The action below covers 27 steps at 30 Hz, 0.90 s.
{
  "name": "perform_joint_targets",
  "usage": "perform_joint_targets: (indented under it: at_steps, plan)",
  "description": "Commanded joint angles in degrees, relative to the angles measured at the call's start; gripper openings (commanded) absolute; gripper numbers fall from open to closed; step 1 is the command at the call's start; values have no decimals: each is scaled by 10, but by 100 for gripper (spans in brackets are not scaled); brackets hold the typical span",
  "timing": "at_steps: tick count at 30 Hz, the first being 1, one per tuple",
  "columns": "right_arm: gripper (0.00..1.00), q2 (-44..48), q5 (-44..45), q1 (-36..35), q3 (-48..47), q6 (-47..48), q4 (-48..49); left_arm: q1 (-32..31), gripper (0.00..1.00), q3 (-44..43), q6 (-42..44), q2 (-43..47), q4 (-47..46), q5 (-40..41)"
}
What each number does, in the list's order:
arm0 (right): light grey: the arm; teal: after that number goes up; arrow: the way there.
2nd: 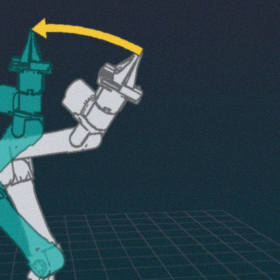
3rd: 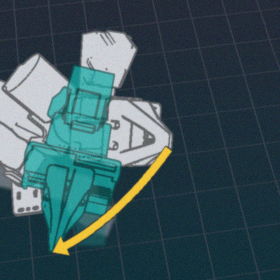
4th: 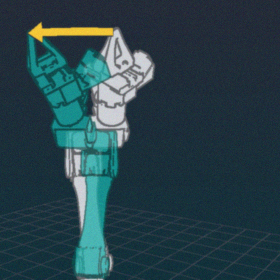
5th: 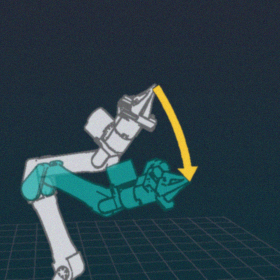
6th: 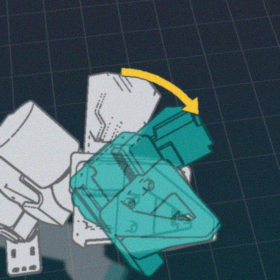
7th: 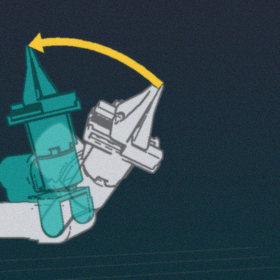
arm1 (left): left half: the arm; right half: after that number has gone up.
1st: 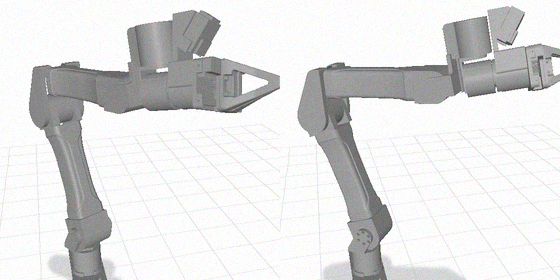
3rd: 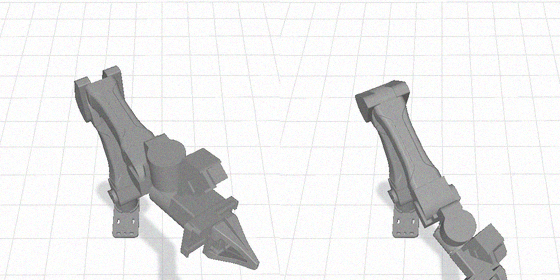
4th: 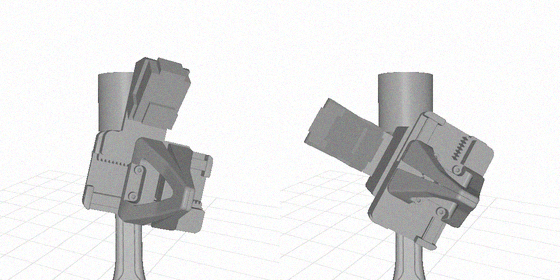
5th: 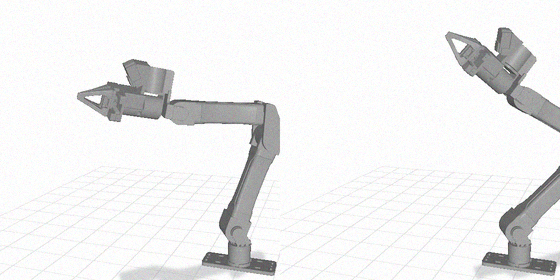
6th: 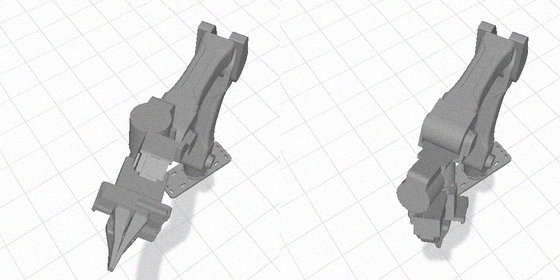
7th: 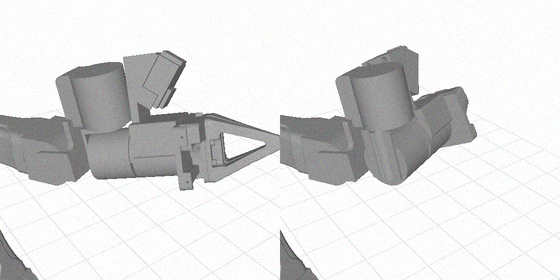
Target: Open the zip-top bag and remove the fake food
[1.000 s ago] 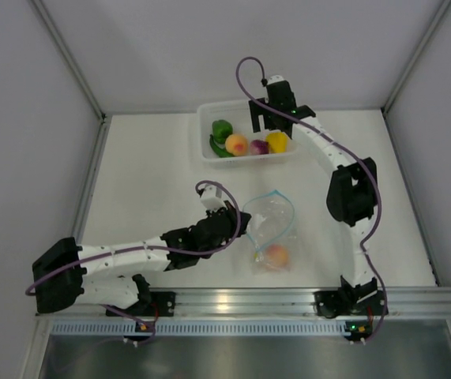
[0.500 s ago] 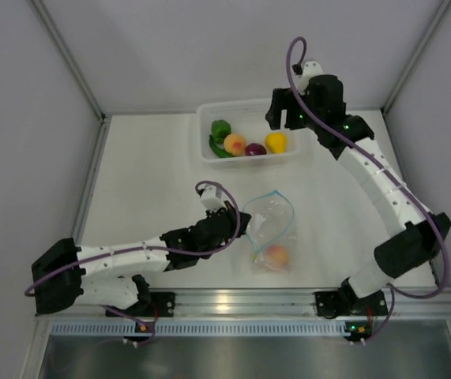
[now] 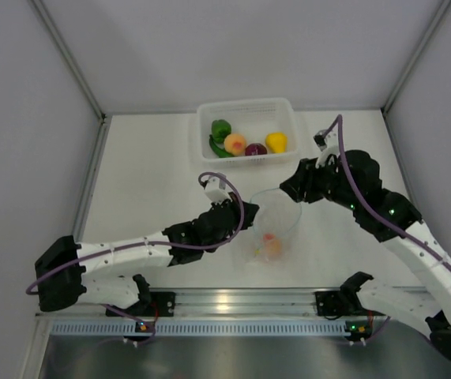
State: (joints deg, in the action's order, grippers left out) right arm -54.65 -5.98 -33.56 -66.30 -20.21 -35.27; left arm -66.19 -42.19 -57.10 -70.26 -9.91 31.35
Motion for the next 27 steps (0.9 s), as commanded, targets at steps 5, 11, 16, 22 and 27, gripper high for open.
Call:
perform_joint_targets:
  at_steps: [5, 11, 16, 22, 27]
  plan:
    - [36, 63, 23, -83, 85, -78, -9, -11, 0, -54, -13, -30, -23, 22]
    - [34, 67, 78, -124, 151, -113, 38, -14, 0, -63, -26, -49, -23, 20]
    - [34, 32, 153, -125, 187, -131, 52, -16, 0, -57, -28, -46, -22, 13]
    - [35, -19, 176, -159, 206, -142, 63, -16, 0, -54, -29, -44, -22, 10]
    - [37, -57, 237, -204, 242, -173, 81, -16, 0, -61, -32, -51, -24, -10]
